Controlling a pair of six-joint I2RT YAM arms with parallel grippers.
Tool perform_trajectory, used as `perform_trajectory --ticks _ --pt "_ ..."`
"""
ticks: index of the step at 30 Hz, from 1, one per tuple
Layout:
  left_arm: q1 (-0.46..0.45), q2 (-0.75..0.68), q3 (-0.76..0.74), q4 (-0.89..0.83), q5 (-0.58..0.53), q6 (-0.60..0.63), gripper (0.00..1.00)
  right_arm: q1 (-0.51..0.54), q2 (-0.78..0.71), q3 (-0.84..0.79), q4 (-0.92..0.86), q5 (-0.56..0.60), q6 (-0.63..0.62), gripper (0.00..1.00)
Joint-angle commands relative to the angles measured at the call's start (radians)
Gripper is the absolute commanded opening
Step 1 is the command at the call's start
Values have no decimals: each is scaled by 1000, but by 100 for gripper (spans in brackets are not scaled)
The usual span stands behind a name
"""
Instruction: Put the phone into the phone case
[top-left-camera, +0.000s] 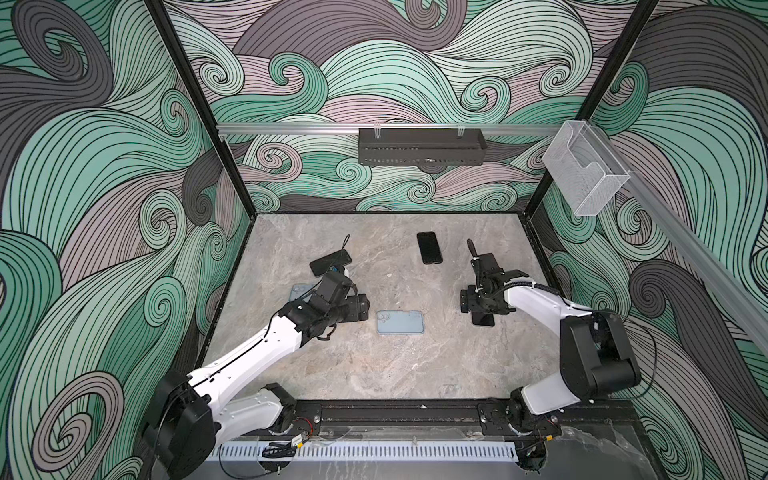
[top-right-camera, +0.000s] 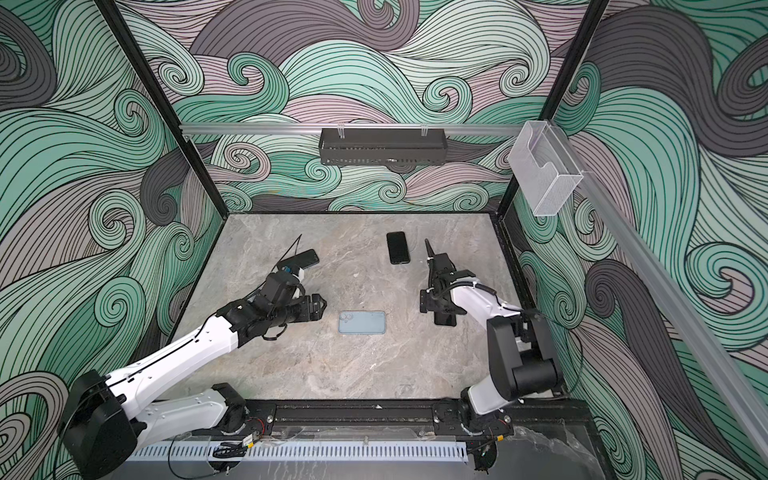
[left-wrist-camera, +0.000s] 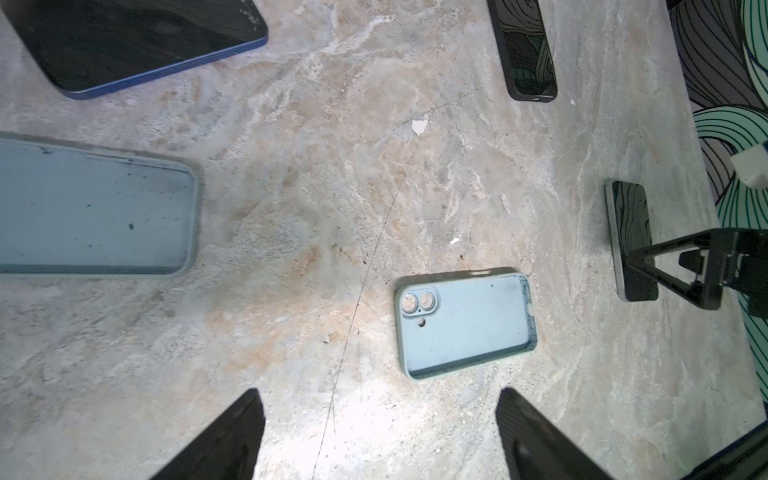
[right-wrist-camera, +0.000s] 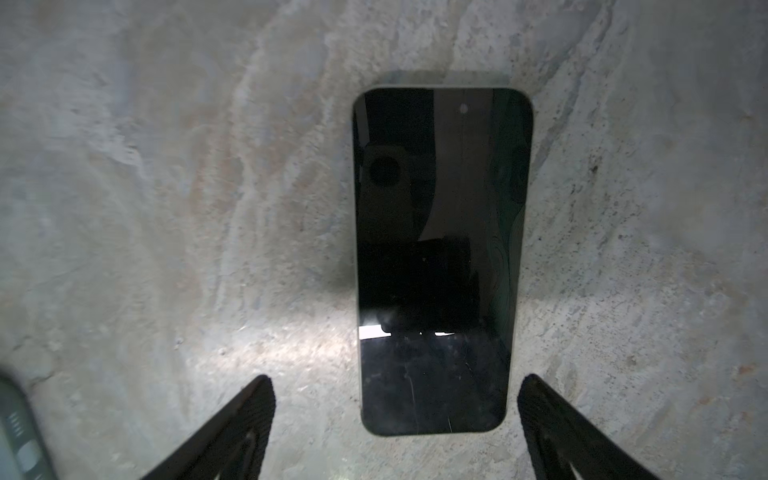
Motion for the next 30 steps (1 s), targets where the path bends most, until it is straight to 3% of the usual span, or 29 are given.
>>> perform_trajectory --ticks 1,8,15,30 --pt "7 -68 -34 -39 -64 20 90 -13 33 39 -18 44 -3 93" --pt "17 -176 -84 -57 -103 26 92 -55 101 65 -19 -11 -2 92" --pt "24 -185 -86 -63 -102 47 92 -86 160 63 -21 -71 -2 85" --pt "38 -119 -66 -3 -31 67 92 -97 193 61 -12 -138 -33 55"
